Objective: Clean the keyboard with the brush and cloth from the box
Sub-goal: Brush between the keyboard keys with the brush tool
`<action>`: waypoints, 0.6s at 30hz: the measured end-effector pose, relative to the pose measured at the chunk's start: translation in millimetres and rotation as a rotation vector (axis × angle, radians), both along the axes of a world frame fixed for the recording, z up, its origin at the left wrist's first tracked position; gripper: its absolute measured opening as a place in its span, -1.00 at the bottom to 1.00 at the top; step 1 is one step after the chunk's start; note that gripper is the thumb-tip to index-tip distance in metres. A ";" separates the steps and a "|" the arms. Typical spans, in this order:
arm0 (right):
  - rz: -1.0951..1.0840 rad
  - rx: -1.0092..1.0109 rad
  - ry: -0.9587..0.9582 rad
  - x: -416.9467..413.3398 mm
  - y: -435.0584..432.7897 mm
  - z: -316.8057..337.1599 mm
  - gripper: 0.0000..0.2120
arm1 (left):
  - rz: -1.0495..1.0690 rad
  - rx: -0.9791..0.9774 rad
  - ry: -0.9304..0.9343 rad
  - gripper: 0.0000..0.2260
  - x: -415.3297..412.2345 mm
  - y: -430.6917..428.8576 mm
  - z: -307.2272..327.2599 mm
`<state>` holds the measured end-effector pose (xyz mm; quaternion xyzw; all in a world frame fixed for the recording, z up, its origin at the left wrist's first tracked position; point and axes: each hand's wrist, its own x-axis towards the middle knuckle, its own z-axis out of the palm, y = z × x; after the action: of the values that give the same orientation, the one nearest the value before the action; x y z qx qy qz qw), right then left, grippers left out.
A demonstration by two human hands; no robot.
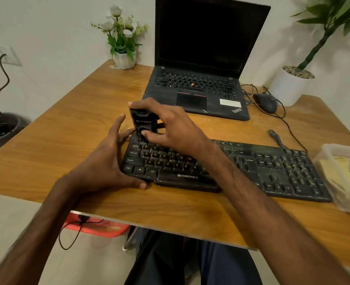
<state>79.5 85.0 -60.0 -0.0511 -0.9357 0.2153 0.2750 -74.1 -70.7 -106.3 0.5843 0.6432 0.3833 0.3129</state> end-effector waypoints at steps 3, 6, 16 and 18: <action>0.048 -0.243 0.050 0.3 -2.8 1.3 -0.43 | 0.001 -0.006 -0.013 0.40 -1.0 -0.2 -0.4; 0.111 -0.274 0.005 -3.5 -8.8 -6.0 -0.43 | 0.003 0.003 -0.017 0.39 -0.4 0.4 0.2; 0.101 -0.286 -0.014 -5.5 0.2 -2.1 -0.41 | 0.009 -0.004 -0.021 0.41 -1.2 0.5 -0.9; 0.059 -0.110 -0.037 -12.9 6.0 -4.4 -0.42 | 0.004 -0.004 -0.021 0.41 -0.6 0.2 -1.0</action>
<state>66.6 90.9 -64.3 -0.0423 -0.9285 0.2733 0.2478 -74.7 -70.4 -107.4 0.5784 0.6419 0.3886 0.3201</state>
